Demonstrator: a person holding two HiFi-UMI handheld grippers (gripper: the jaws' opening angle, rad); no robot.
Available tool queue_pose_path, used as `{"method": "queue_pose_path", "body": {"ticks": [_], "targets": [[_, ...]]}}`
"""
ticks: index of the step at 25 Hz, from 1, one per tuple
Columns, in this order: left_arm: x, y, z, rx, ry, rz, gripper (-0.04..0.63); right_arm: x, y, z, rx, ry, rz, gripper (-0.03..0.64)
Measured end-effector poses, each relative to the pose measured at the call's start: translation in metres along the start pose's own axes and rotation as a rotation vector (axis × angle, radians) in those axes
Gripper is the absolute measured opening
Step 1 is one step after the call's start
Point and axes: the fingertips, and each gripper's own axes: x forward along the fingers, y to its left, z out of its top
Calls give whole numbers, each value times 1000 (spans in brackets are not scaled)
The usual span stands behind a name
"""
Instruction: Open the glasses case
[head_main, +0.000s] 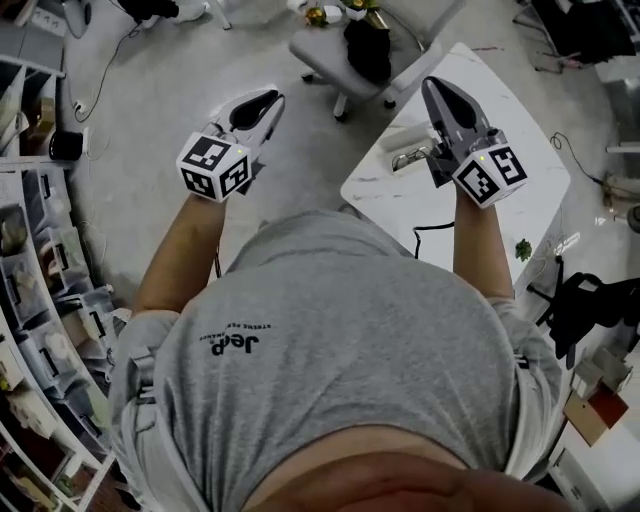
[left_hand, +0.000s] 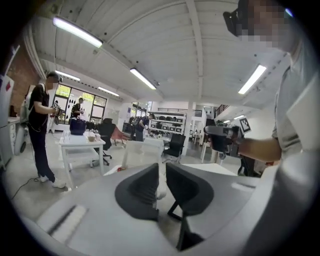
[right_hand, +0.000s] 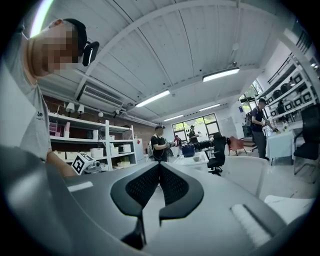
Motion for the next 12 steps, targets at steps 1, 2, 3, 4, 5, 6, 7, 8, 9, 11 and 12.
{"method": "queue_pose_path", "body": {"ticks": [1, 2, 3, 4, 5, 6, 7, 8, 9, 11, 12], "targets": [[-14, 6, 9, -2, -24, 23, 78, 8, 8, 2, -3, 2, 18, 3], [-28, 13, 17, -6, -47, 45, 78, 17, 16, 3, -6, 2, 37, 5], [-43, 20, 23, -8, -67, 68, 78, 25, 23, 4, -10, 1, 57, 5], [-57, 25, 30, -8, -87, 91, 78, 33, 31, 5, -15, 0, 79, 3], [-71, 31, 36, -6, -106, 115, 77, 42, 40, 6, -24, -1, 105, 4], [-86, 35, 41, -5, -127, 139, 77, 50, 49, 6, -32, 2, 131, 5], [-101, 39, 46, -7, -149, 160, 74, 58, 59, 7, -38, 10, 157, 4], [-115, 42, 51, -12, -170, 180, 69, 65, 70, 7, -40, 19, 181, 3], [-129, 45, 55, -17, -190, 199, 63, 72, 80, 7, -42, 26, 206, 4], [-158, 51, 63, -23, -227, 234, 57, 86, 101, 6, -50, 39, 255, 4], [-172, 54, 66, -24, -244, 248, 57, 94, 111, 6, -57, 43, 277, 3]]}}
